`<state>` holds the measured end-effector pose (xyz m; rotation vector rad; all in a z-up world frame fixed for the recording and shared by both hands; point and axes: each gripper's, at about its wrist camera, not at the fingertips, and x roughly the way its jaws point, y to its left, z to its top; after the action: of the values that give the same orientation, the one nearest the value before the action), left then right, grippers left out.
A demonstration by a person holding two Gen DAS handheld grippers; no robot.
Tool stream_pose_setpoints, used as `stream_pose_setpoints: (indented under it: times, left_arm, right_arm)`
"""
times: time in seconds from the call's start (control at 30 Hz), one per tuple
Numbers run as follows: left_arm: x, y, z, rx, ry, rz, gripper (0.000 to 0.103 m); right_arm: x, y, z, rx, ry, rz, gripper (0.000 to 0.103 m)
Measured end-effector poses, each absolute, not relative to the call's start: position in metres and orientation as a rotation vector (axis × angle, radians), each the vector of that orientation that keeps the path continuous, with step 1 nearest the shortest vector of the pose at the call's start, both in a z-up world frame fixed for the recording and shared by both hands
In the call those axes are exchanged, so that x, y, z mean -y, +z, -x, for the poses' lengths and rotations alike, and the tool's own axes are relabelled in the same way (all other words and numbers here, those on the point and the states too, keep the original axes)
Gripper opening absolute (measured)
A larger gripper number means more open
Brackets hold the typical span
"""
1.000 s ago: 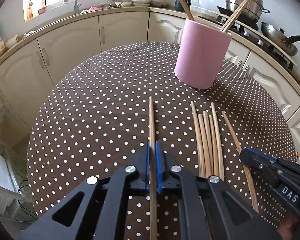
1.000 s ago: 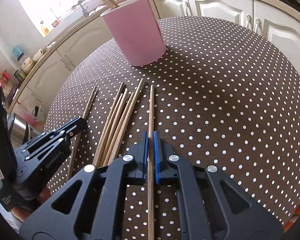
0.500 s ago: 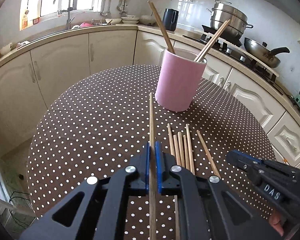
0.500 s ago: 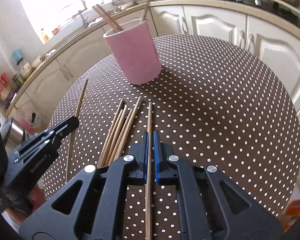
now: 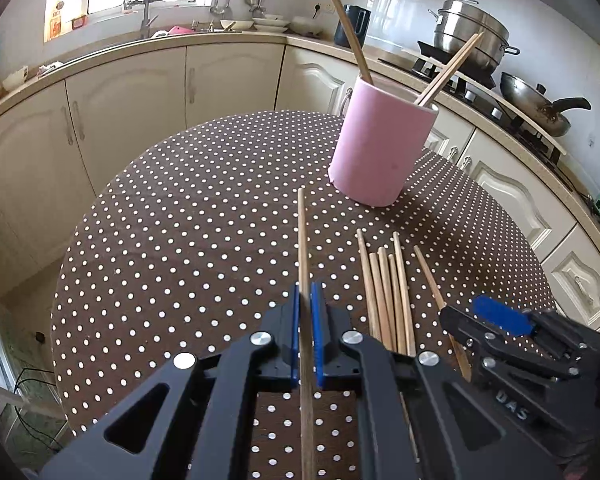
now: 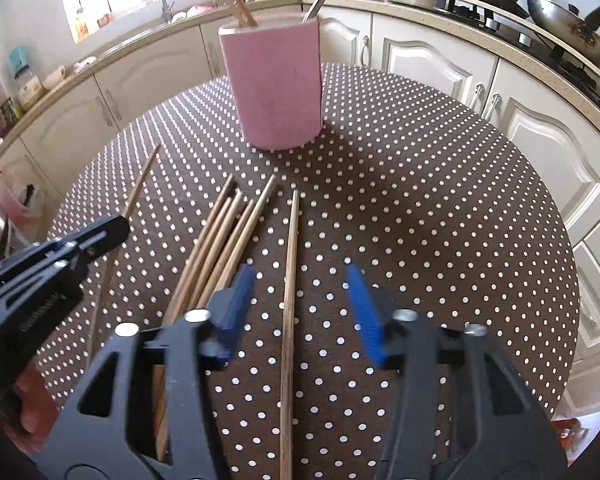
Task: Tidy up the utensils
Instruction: 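Lift both held chopsticks upright and carry them over the pink cup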
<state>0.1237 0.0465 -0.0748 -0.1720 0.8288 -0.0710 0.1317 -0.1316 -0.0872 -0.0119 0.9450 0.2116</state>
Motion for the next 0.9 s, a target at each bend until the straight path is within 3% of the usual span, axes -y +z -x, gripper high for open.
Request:
stream_pose_setpoints:
  times: [0.13, 0.2, 0.9]
  left_arm:
    - [-0.048, -0.076, -0.125, -0.832, -0.077, 0.181, 0.007]
    - [-0.049, -0.077, -0.125, -0.834, -0.078, 0.184, 0.007]
    - [-0.043, -0.050, -0.124, -0.757, -0.092, 0.160, 0.007]
  right_arm:
    - [0.130, -0.091, -0.134, -0.946, 0.172, 0.030, 0.019]
    - [0.133, -0.093, -0.136, -0.949, 0.169, 0.019, 0.007]
    - [0.170, -0.044, -0.123, -0.804, 0.197, -0.147, 0.006]
